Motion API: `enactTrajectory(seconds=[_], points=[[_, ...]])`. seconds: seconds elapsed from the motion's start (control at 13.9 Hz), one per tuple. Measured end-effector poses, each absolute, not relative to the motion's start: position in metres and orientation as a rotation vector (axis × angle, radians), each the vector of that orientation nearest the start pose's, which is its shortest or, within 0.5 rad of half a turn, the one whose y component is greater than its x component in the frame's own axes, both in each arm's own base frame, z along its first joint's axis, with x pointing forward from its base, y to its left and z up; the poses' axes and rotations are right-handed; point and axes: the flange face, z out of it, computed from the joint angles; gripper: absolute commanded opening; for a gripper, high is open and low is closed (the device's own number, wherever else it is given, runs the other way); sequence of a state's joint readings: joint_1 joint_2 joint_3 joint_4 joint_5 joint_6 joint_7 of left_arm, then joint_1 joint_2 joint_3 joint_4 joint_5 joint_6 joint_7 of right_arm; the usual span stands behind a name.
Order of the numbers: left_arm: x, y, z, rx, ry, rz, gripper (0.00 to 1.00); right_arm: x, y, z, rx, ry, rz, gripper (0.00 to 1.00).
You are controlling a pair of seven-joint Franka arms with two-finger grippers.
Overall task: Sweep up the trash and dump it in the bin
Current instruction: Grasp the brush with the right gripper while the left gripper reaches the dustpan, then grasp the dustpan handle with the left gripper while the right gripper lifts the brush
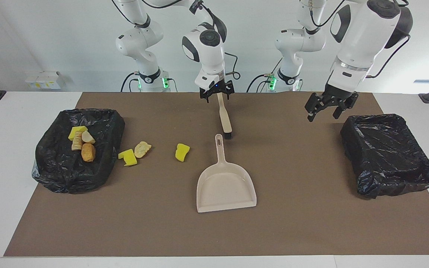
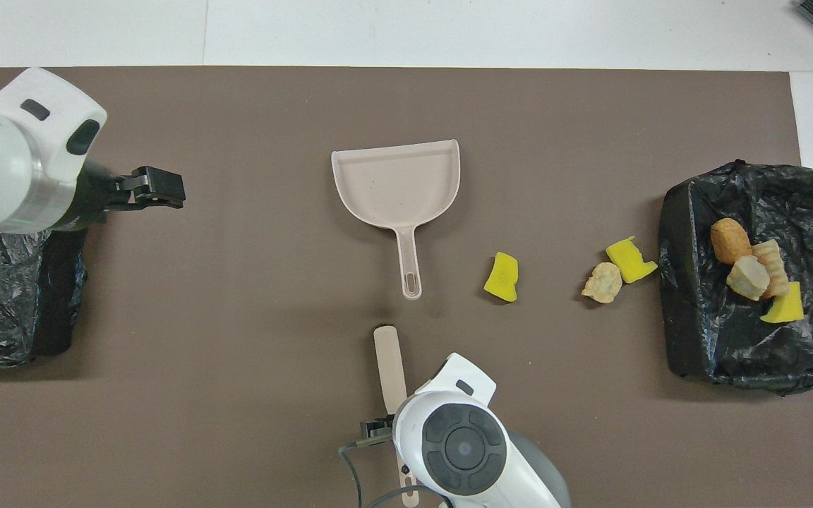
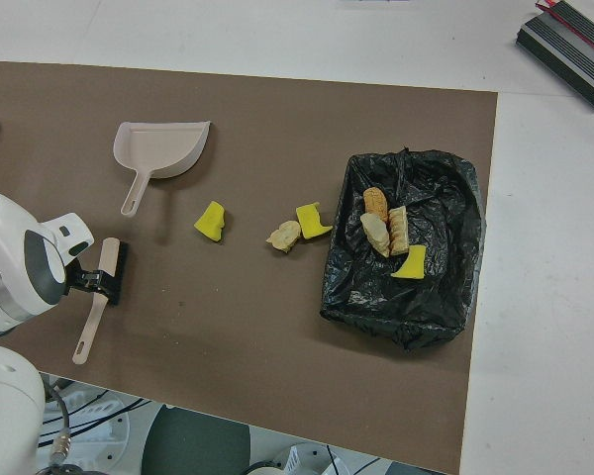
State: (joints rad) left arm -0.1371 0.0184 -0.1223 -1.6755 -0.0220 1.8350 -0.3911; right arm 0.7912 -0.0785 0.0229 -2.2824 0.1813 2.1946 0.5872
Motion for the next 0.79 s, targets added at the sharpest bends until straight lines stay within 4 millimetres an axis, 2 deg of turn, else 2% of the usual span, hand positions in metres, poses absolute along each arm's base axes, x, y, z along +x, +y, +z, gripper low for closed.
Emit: enactTrajectory(seconds=[0.22,0.36,0.65,0.79], points=[[0.559,-0.199,0.567,-3.203,-0.220,-0.155,1.00,0.320,0.379,0.371,-3.039,-0.199,0.165,0.96],[0.557,-0.245,0.541,-3.205,-0.232,-0.099,1.00,0.306,0.388,0.359,-3.044,-0.190,0.160,0.89],[0.573,-0.335,0.485,-3.225,-0.397,-0.074,1.00,0.296,0.391,0.345,-3.058,-0.181,0.170,0.70],[0.568,-0.381,0.453,-3.238,-0.380,-0.057,1.00,0.295,0.389,0.341,-3.064,-0.179,0.179,0.54]])
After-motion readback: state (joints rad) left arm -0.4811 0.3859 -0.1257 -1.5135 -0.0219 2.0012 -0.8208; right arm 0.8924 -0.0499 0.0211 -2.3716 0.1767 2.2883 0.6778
